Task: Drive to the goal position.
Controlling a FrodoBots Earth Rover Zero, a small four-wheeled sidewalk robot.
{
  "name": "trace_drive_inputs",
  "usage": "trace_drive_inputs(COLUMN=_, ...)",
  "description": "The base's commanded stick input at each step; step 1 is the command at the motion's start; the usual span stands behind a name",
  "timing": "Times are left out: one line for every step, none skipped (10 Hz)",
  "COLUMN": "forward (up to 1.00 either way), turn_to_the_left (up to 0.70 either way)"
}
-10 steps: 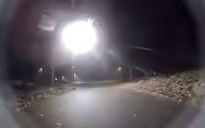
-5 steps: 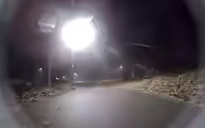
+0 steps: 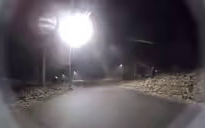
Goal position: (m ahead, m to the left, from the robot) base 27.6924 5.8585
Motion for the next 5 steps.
trace_drive_inputs(forward=1.00, turn_to_the_left=0.08)
trace_drive_inputs(forward=1.00, turn_to_the_left=0.08)
trace_drive_inputs(forward=1.00, turn_to_the_left=0.08)
trace_drive_inputs(forward=1.00, turn_to_the_left=0.07)
trace_drive_inputs(forward=1.00, turn_to_the_left=0.06)
